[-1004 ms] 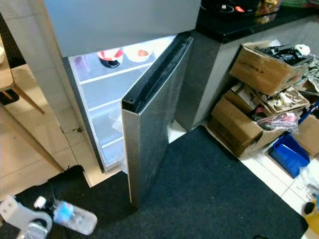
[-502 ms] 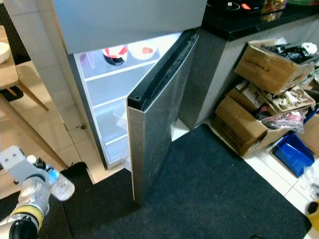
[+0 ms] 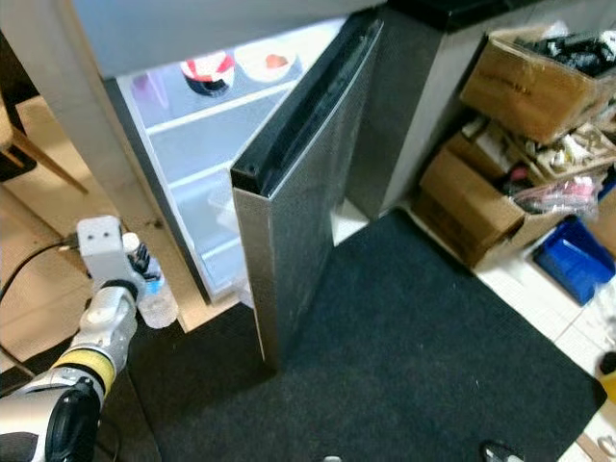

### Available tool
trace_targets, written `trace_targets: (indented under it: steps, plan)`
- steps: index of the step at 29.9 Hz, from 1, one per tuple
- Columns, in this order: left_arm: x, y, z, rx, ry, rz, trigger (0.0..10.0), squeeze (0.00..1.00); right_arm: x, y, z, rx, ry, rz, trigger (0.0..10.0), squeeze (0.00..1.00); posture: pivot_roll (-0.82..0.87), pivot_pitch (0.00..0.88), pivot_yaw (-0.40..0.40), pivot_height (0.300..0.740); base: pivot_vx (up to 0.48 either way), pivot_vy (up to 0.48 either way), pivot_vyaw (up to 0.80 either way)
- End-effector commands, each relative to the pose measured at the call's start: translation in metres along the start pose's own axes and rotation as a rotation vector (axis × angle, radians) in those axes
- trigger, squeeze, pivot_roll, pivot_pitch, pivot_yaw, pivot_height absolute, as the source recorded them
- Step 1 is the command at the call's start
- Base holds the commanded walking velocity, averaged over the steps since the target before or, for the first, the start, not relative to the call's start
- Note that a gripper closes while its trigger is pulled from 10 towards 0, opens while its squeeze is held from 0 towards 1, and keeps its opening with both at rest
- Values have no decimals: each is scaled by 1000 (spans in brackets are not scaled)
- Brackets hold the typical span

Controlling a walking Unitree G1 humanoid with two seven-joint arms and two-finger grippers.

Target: Restocking fridge

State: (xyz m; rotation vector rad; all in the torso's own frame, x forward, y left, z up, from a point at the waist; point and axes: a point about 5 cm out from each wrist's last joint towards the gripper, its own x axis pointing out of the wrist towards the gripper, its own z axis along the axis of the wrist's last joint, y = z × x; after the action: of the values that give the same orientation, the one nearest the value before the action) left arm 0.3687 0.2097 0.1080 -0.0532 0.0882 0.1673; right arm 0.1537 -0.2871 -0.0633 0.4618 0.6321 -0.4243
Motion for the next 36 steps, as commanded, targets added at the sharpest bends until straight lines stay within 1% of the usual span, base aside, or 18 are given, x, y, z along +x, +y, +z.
trace_targets:
  steps: [1, 3, 4, 6, 7, 11, 14, 16, 17, 20, 22, 24, 25, 28, 31, 32, 33, 36]
  plan:
    - [-4, -4, -11, 21, 34, -19, 10000, 0, 0, 6, 6, 26, -46, 117, 10000, 0, -123, 323, 51, 740, 0, 0, 0]
    - [-10, 0, -24, 48, 69, -17, 10000, 0, 3, 35, 22, -21, -65, 436, 10000, 0, -127, 334, 56, 740, 0, 0, 0]
    - [-10, 0, -24, 48, 69, -17, 10000, 0, 3, 35, 22, -21, -65, 436, 10000, 0, -127, 334, 56, 740, 0, 0, 0]
    - [-17, 5, -38, 72, 109, -14, 10000, 0, -2, 61, 34, -84, -56, 705, 10000, 0, -129, 340, 58, 740, 0, 0, 0]
    - [-17, 5, -38, 72, 109, -14, 10000, 0, -2, 61, 34, -84, -56, 705, 10000, 0, -129, 340, 58, 740, 0, 0, 0]
    - [-29, 15, -58, 109, 167, -5, 10000, 0, -29, 106, 54, -225, -39, 1114, 10000, 0, -127, 345, 58, 740, 0, 0, 0]
    - [-32, 16, -63, 119, 179, -4, 10000, 0, -37, 115, 56, -254, -25, 1194, 10000, 0, -127, 345, 58, 740, 0, 0, 0]
    - [-44, 17, -81, 149, 230, -17, 10000, 0, -58, 141, 61, -318, -1, 1385, 10000, 0, -113, 353, 63, 740, 0, 0, 0]
    - [-44, 17, -81, 149, 230, -17, 10000, 0, -58, 141, 61, -318, -1, 1385, 10000, 0, -113, 353, 63, 740, 0, 0, 0]
    - [-76, 26, -122, 203, 367, -13, 10000, 0, -84, 181, 63, -366, 12, 1594, 10000, 0, -114, 357, 64, 740, 0, 0, 0]
    - [-85, 31, -131, 207, 405, -1, 10000, 0, -89, 190, 62, -377, 14, 1625, 10000, 0, -114, 357, 64, 740, 0, 0, 0]
    - [-104, 42, -149, 237, 486, 13, 10000, 0, -93, 208, 56, -409, 1, 1634, 10000, 0, -117, 360, 63, 740, 0, 0, 0]
    - [-104, 42, -149, 237, 486, 13, 10000, 0, -93, 208, 56, -409, 1, 1634, 10000, 0, -117, 360, 63, 740, 0, 0, 0]
    - [-126, 52, -167, 277, 574, 15, 10000, 0, -89, 227, 50, -435, -25, 1593, 10000, 0, -117, 360, 63, 740, 0, 0, 0]
    - [-133, 55, -172, 291, 599, 13, 10000, 0, -88, 234, 49, -437, -41, 1590, 10000, 0, -117, 360, 63, 740, 0, 0, 0]
    - [-151, 63, -185, 319, 668, 14, 10000, 0, -90, 252, 46, -475, -71, 1598, 10000, 0, -112, 345, 64, 740, 0, 0, 0]
    - [-158, 65, -189, 333, 693, 13, 10000, 0, -92, 259, 45, -501, -83, 1598, 10000, 0, -112, 345, 64, 740, 0, 0, 0]
    - [-165, 67, -193, 351, 719, 6, 10000, 0, -94, 268, 46, -511, -94, 1591, 10000, 0, -115, 343, 66, 740, 0, 0, 0]
